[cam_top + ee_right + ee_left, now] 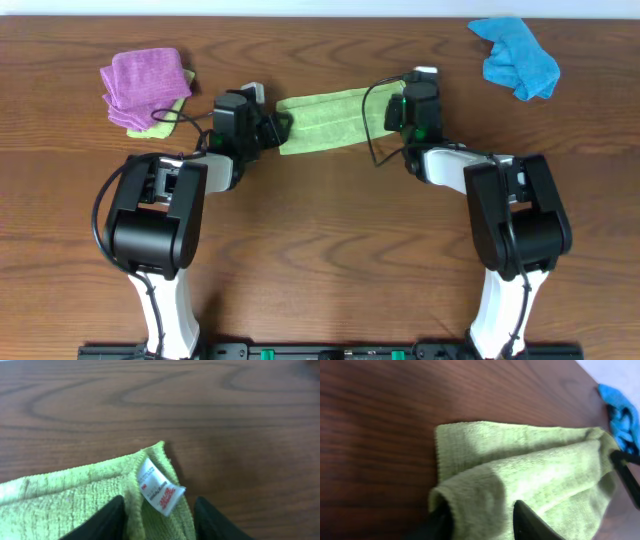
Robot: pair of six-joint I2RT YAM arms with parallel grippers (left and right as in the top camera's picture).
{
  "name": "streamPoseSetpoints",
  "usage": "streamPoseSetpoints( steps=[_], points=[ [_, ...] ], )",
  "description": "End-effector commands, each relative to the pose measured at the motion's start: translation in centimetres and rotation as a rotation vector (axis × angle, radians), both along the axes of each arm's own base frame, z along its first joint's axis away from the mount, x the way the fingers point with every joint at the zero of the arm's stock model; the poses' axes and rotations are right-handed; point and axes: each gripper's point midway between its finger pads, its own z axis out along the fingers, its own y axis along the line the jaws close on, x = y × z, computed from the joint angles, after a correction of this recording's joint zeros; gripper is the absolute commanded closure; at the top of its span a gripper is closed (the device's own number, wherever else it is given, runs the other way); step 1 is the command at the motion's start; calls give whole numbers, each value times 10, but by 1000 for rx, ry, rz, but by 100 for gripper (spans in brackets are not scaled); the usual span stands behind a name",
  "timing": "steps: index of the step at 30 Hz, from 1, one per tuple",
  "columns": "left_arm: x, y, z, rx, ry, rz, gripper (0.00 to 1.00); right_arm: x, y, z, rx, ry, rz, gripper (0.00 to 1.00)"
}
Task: Fold the cloth
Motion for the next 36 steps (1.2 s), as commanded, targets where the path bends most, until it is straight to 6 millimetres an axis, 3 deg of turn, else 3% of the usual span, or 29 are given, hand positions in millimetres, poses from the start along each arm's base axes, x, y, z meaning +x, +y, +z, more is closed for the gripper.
streamPoseSetpoints(
  steps=[1,9,18,23,33,36],
  points=[
    [1,-6,3,-16,-12,-46,54,3,-5,-1,-11,-4,-17,47],
    [3,-6,32,3,-83,-77,48,3,9,43,7,-74,8,43],
    [2,32,74,46,-99,-11,42,-15,11,101,23,-90,14,42],
    [-2,33,89,36,-105,-12,42,-28,7,121,28,-74,8,41],
    [5,28,92,74,-78,59,42,-36,-6,105,61,8,-30,52],
    [10,20,82,103,-48,61,41,-34,-15,104,74,11,-42,51]
  ],
)
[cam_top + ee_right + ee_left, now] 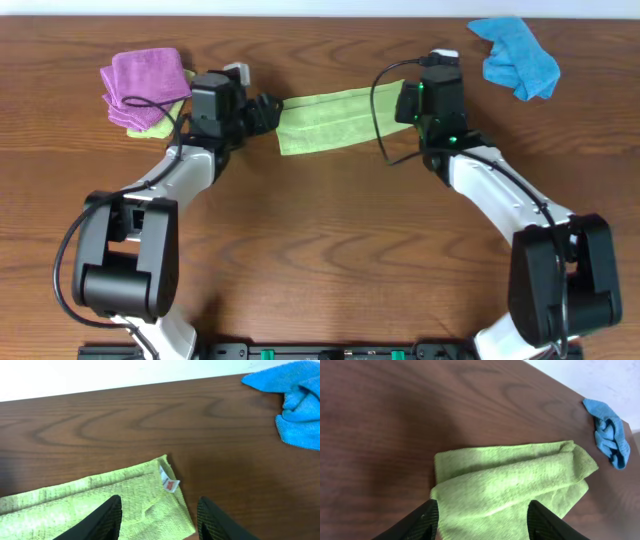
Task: Fold the cloth
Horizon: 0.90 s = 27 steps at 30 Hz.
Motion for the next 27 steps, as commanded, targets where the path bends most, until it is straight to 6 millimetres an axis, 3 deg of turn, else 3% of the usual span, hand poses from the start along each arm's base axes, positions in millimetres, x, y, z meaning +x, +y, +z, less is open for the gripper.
streamPoseSetpoints(
  steps=[1,5,9,19,27],
  points=[
    [14,-5,1,30,-5,28,41,3,-12,4,43,-4,-31,51],
    [20,-8,-25,-7,68,62,41,2,-11,1,65,11,-13,51],
    [21,-8,-36,-9,94,62,40,-3,-11,-6,58,46,-12,51],
    [16,-15,-36,-46,121,39,41,-12,-13,-17,45,105,-14,51],
    [9,-26,-28,14,167,-59,52,-23,-27,-31,19,179,-50,48]
  ],
)
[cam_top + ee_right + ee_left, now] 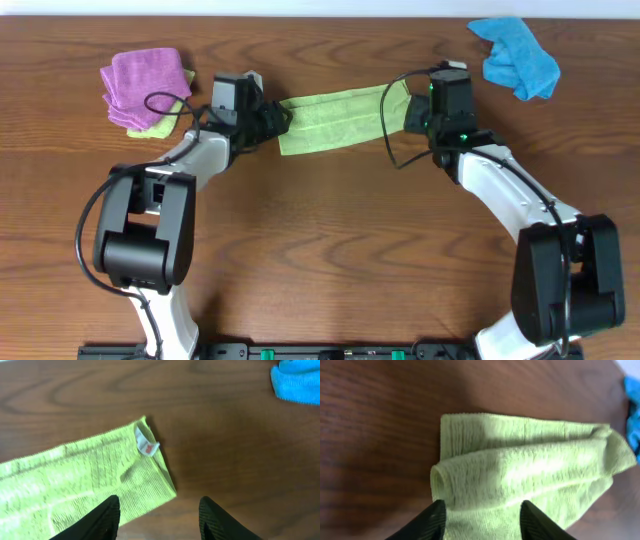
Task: Fold the cloth
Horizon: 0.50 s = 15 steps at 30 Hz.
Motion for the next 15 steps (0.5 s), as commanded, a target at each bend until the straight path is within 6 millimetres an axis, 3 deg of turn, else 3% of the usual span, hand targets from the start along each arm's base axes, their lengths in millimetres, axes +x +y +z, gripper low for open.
streamPoseSetpoints(
  steps=[1,6,15],
  points=[
    [13,-11,24,47,-78,-74,53,-2,-11,0,1,16,-38,48],
    [14,-22,23,136,-106,-84,59,-8,-18,-6,52,52,-104,44],
    [7,-32,-13,204,-68,-127,68,-11,-12,-19,218,92,-224,41]
  ],
)
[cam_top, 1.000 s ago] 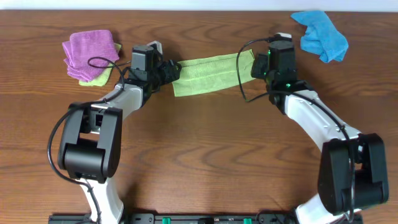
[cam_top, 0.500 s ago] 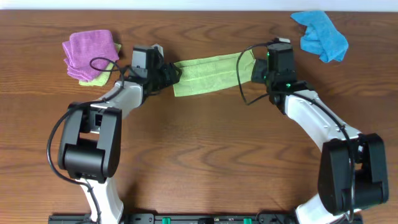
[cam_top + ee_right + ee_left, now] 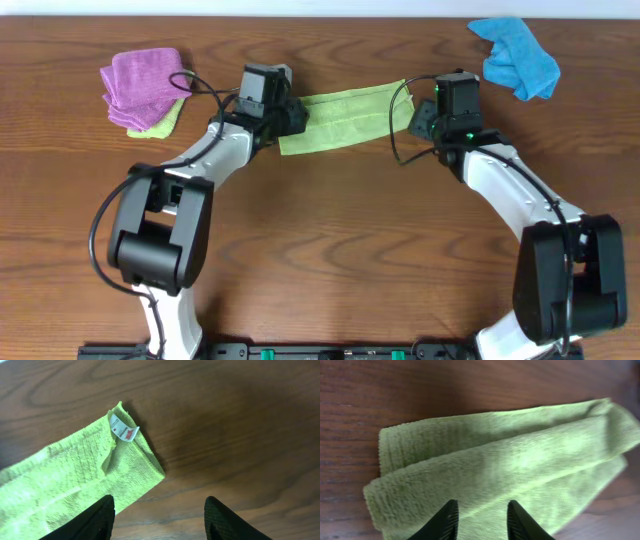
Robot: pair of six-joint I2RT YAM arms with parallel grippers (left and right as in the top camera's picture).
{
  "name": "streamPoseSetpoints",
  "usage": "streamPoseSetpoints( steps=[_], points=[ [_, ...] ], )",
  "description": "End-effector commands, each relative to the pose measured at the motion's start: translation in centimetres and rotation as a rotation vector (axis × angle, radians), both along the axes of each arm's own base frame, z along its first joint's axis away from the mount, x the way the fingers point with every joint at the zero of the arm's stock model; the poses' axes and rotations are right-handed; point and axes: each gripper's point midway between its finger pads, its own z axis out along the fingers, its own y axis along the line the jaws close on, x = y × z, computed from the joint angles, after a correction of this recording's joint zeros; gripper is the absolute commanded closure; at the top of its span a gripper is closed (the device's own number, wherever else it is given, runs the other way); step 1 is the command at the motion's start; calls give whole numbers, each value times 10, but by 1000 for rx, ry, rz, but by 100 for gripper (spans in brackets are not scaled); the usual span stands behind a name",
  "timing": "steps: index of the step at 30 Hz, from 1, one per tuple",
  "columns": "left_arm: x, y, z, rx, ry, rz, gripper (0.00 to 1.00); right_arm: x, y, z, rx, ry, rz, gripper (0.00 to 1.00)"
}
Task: Fold the cloth
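Observation:
The green cloth [image 3: 345, 118] lies on the table as a long strip folded lengthwise. My left gripper [image 3: 290, 118] hangs over its left end. In the left wrist view that gripper [image 3: 480, 521] is open, its two black fingertips [image 3: 446, 521] apart above the cloth's surface [image 3: 510, 455]. My right gripper [image 3: 422, 112] is at the strip's right end. It [image 3: 160, 520] is wide open over bare wood just past the cloth's corner [image 3: 90, 475], where a white label [image 3: 124, 430] sticks out.
A purple cloth [image 3: 145, 80] lies stacked on a yellow-green one [image 3: 170, 118] at the far left. A crumpled blue cloth [image 3: 515, 55] lies at the far right. The wooden table [image 3: 330, 250] ends at its back edge just behind the cloths.
My left gripper has moved right, further onto the strip's left end, and its fingers stand closer together. My right gripper has shifted slightly right, so less of the cloth lies under it.
Both grippers were low at the strip's two ends with cloth between their fingers. Then both were open, higher and further back, with the folded strip lying flat. The left has since come over the left end again, while the right stays open beside the right corner.

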Motion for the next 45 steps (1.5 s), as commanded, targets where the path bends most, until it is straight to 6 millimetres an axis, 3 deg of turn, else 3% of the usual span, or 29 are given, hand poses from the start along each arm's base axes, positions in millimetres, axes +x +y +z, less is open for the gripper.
streamPoseSetpoints(
  steps=[1,7,19,27,32,38,43,45],
  points=[
    [4,6,-20,60,7,-3,69,-1,3,-11,97,30,-75,41],
    [3,12,-36,114,15,-11,74,-4,16,-45,207,113,-92,32],
    [-4,19,-44,171,40,-15,87,4,23,-72,297,133,-157,31],
    [-6,20,-45,174,51,-16,88,19,29,-89,369,98,-191,30],
    [-6,20,-45,174,51,-15,89,32,34,-93,408,49,-189,35],
    [-6,20,-45,174,51,-15,89,37,35,-103,423,35,-194,51],
    [-7,21,-46,175,55,-16,89,52,36,-91,365,-54,-103,98],
    [-7,21,-46,175,55,-15,89,59,37,-81,338,-104,-56,99]
  ],
)
